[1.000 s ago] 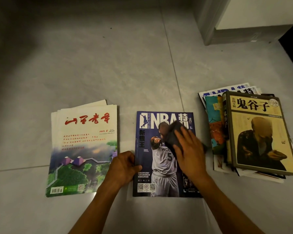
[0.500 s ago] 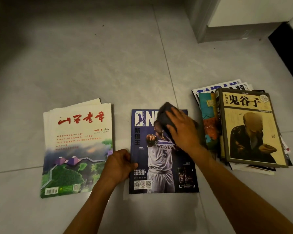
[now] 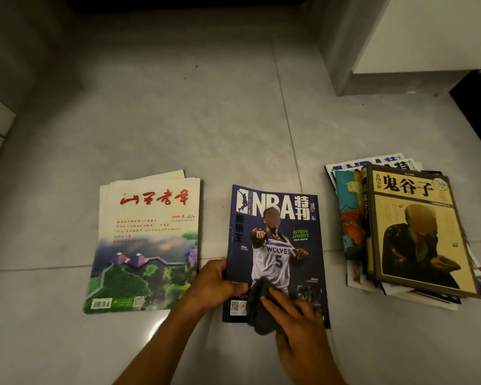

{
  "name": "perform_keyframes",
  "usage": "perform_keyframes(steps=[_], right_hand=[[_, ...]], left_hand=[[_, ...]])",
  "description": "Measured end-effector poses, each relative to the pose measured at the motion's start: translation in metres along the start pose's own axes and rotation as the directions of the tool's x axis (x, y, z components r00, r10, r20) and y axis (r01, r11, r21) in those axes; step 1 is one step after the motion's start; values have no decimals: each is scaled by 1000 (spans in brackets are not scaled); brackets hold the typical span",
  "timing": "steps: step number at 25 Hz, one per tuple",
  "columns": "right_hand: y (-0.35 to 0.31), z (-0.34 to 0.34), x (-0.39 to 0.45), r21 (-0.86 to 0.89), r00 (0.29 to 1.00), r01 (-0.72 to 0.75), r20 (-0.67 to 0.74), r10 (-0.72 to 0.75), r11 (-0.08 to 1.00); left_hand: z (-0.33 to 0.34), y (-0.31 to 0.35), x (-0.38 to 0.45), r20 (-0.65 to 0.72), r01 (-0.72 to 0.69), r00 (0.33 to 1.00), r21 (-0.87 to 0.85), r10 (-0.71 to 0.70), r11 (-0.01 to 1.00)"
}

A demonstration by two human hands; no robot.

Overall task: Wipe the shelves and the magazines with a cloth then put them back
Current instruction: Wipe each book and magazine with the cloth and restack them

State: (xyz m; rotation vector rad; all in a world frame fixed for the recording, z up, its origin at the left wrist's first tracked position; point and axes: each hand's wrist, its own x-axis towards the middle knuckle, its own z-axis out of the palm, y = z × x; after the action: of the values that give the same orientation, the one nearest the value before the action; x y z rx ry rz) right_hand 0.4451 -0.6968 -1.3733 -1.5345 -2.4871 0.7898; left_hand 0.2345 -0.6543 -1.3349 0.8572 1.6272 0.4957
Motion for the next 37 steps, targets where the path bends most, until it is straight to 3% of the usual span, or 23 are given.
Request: perform_keyframes(steps=[2,4,5,6,8,10,12,15,17,22,24,28,29,31,33,34,37], right_hand=[[-5,-35,20,192,984,-145,-71,161,971],[-18,-68,44,322,934,-65,-313,171,945],[-27,-86,59,281,909,23,-406,97,959],[-36,-103,73,150,902,133,-428,-57,980],[-43,-132,100,-259,873,319,-293,-389,912],[-37,-158,120,-448,874,365,-138,-466,816],[-29,-179,129,-445,900,325,-127,-417,835],[-17,-193,125,-291,935,212,-218,-280,933],[-11,-204,123,-157,933,134,-312,-178,978],[-36,-196,106,-2,913,12,-409,-12,1000],[-73,-175,93,1,898,22,-439,-19,1000],[-99,-166,87,-17,866,222,-457,-205,975],[-82,-170,91,-44,884,175,-433,-176,984],[-33,-183,99,-25,918,-90,-390,73,996],[-8,-192,95,42,890,-269,-371,265,962],[-16,-189,91,36,885,-271,-383,264,962],[-81,-166,79,-80,885,-67,-464,22,995]], left_hand=[[13,6,-9,-97,-64,994,-92,55,994],[23,14,-15,-224,-166,963,-68,148,984],[25,20,-18,-272,-231,937,-10,220,973],[26,25,-22,-302,-300,904,54,302,953],[26,40,-32,-319,-423,832,165,454,891],[21,60,-43,-318,-457,786,278,530,845],[11,79,-51,-258,-464,794,328,550,823],[-9,95,-61,-193,-498,838,109,510,860],[-17,93,-64,-264,-510,837,-54,480,859],[9,79,-56,-495,-499,783,-141,376,855],[15,81,-52,-490,-552,744,-69,453,831],[13,89,-61,-512,-601,684,9,520,799],[9,90,-65,-516,-595,674,44,529,802],[4,91,-70,-495,-603,674,60,549,795],[0,89,-71,-478,-603,673,87,565,793],[0,90,-70,-468,-593,680,104,565,799],[4,88,-64,-435,-596,673,158,598,787]])
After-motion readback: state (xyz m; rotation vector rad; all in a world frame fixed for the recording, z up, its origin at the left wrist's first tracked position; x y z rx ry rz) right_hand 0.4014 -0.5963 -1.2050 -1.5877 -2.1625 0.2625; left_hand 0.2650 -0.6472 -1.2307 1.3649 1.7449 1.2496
